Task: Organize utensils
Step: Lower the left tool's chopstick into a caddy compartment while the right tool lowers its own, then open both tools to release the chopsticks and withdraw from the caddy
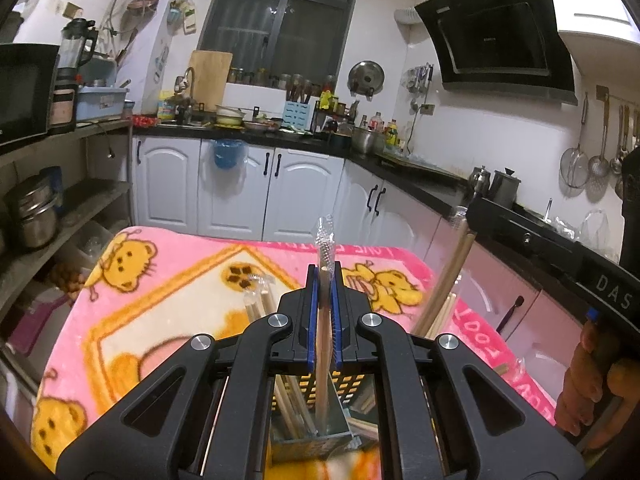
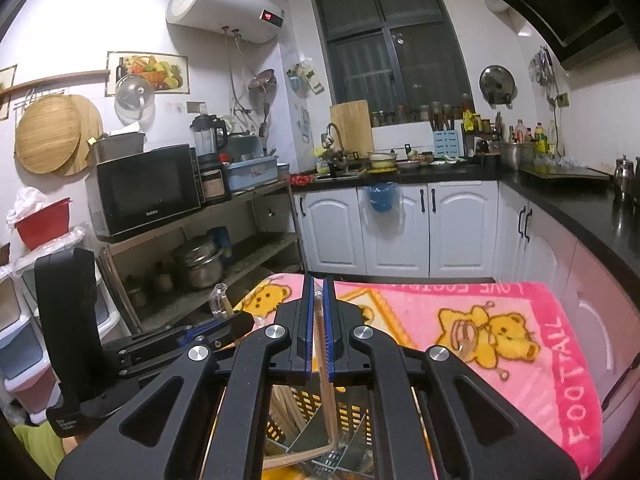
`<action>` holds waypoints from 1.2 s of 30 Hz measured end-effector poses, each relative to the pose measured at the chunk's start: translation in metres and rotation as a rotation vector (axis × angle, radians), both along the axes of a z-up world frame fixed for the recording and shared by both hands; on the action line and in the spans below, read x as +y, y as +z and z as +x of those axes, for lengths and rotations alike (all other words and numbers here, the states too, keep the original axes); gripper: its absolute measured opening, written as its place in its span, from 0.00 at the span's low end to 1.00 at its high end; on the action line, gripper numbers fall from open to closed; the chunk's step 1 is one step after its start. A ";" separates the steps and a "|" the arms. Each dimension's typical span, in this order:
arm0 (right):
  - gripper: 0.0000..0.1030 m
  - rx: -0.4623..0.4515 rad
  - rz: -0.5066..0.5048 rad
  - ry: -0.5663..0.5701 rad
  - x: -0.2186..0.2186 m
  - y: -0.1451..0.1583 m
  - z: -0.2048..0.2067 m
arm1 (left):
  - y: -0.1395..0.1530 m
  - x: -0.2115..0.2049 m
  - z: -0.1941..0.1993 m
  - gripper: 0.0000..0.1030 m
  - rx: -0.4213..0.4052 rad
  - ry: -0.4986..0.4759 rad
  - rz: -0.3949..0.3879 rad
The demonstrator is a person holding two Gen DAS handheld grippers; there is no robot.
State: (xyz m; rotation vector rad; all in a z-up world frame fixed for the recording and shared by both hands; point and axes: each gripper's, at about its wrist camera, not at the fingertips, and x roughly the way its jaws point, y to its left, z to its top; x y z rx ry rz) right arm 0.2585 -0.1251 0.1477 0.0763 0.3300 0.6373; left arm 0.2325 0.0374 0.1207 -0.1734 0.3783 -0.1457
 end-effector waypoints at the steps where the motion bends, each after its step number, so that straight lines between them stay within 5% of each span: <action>1: 0.05 0.007 0.001 -0.001 0.000 -0.003 0.001 | -0.002 0.000 0.001 0.03 0.005 -0.001 -0.001; 19: 0.06 0.098 0.011 -0.010 -0.006 -0.030 0.014 | -0.024 -0.003 0.010 0.03 0.062 -0.014 -0.017; 23: 0.40 0.109 0.029 -0.021 -0.012 -0.032 0.013 | -0.026 -0.001 0.011 0.03 0.075 -0.008 -0.024; 25: 0.40 0.103 0.025 -0.037 -0.015 -0.033 0.010 | -0.028 0.000 0.010 0.04 0.083 -0.006 -0.031; 29: 0.53 0.109 0.018 -0.059 -0.020 -0.036 0.006 | -0.030 0.004 0.007 0.26 0.096 0.005 -0.042; 36: 0.64 0.109 0.002 -0.072 -0.027 -0.040 -0.003 | -0.028 0.006 -0.002 0.46 0.113 0.003 -0.031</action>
